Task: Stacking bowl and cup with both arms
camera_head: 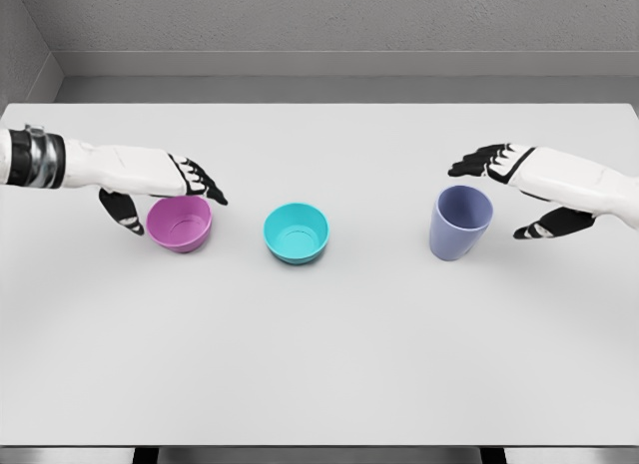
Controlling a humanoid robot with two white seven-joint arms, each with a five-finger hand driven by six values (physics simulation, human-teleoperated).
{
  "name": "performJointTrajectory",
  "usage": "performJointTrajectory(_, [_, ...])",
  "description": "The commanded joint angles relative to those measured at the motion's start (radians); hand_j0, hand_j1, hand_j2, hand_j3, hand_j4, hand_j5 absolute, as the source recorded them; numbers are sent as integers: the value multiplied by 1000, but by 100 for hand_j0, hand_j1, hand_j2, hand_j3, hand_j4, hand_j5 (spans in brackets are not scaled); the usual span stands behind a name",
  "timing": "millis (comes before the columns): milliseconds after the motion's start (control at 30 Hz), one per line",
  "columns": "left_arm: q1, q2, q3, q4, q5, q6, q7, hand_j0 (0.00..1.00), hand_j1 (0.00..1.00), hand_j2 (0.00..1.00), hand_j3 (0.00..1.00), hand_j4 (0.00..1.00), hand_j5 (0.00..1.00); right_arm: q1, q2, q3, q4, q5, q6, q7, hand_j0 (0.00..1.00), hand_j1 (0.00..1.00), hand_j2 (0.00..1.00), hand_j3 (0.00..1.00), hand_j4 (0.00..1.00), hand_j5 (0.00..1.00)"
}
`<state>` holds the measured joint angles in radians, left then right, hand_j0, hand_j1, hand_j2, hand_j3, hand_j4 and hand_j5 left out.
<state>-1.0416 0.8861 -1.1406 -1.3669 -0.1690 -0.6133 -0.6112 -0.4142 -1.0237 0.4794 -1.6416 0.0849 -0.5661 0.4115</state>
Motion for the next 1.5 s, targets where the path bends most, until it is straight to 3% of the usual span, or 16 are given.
performJointTrajectory(0, [0, -4, -11, 0, 5, 2, 0, 100, 100, 100, 100, 100, 100, -3, 1, 2, -1, -10, 2, 47, 100, 100, 100, 100, 100, 100])
performJointTrajectory(133, [5, -6, -13, 2, 5, 2, 0, 100, 100, 100, 100, 100, 100, -9, 4, 2, -1, -8, 2, 59, 100, 100, 100, 100, 100, 100])
performJointTrajectory(200, [8, -6, -11, 3, 3, 2, 0, 100, 100, 100, 100, 100, 100, -29, 27, 2, 0, -10, 2, 127, 100, 100, 100, 100, 100, 100])
performJointTrajectory(967, [31, -55, -10, 95, -26, 2, 0, 100, 100, 100, 100, 100, 100, -69, 63, 22, 3, -10, 0, 136, 100, 100, 100, 100, 100, 100])
performJointTrajectory(1467, [40, -64, -10, 106, -30, 2, 0, 100, 100, 100, 100, 100, 100, -83, 89, 56, 17, -4, 5, 135, 100, 100, 100, 100, 100, 100])
